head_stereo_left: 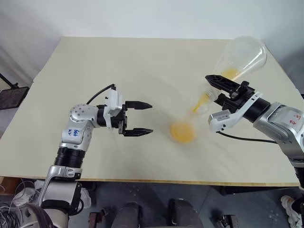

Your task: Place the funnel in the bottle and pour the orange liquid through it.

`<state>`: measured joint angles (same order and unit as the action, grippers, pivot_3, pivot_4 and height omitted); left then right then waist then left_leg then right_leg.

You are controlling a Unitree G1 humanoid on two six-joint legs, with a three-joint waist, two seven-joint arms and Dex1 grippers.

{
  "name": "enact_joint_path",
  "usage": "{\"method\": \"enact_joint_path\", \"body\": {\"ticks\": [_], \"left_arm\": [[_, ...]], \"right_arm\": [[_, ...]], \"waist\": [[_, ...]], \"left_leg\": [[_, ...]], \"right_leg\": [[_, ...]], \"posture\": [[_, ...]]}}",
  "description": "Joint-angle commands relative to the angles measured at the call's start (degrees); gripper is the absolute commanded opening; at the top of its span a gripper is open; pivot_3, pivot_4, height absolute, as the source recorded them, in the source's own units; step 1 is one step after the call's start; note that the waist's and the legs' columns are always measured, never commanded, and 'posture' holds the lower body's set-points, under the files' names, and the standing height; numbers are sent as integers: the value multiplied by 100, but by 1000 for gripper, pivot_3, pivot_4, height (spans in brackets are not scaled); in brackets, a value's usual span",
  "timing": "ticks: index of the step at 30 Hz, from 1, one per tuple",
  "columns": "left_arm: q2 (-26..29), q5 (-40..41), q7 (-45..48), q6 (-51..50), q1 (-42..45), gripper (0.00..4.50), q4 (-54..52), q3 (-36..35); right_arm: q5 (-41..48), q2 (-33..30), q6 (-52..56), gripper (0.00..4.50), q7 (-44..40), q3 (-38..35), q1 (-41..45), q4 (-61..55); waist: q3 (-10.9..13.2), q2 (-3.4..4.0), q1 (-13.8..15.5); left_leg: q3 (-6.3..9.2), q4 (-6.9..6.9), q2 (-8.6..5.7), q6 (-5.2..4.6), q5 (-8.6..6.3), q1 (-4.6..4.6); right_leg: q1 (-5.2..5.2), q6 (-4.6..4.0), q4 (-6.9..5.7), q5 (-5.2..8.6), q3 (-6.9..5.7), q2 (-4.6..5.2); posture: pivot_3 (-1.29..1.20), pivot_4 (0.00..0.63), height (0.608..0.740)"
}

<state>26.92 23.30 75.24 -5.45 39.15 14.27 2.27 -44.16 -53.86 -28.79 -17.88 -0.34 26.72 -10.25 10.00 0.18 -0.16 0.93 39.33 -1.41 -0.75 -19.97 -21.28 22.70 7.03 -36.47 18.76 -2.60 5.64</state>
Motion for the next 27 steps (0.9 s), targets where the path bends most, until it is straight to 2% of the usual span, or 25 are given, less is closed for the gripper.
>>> {"method": "enact_joint_path", "body": {"ticks": [1,27], "left_arm": [[-11,101,27,25,29,4500,-142,-57],[-56,69,-39,37,64,4500,-83,-61]], "right_arm": [[1,-95,-46,2439,142,-126,88,-86],[-417,-116,-406,2439,600,-26,345,245]], "waist": [[0,0,0],[0,0,-4]], "left_leg": [[0,0,0,0,0,0],[-1,1,0,0,0,0]], "right_leg": [[0,0,0,0,0,0],[0,0,-1,0,0,-1]], "posture": [[0,150,740],[0,150,740]]}}
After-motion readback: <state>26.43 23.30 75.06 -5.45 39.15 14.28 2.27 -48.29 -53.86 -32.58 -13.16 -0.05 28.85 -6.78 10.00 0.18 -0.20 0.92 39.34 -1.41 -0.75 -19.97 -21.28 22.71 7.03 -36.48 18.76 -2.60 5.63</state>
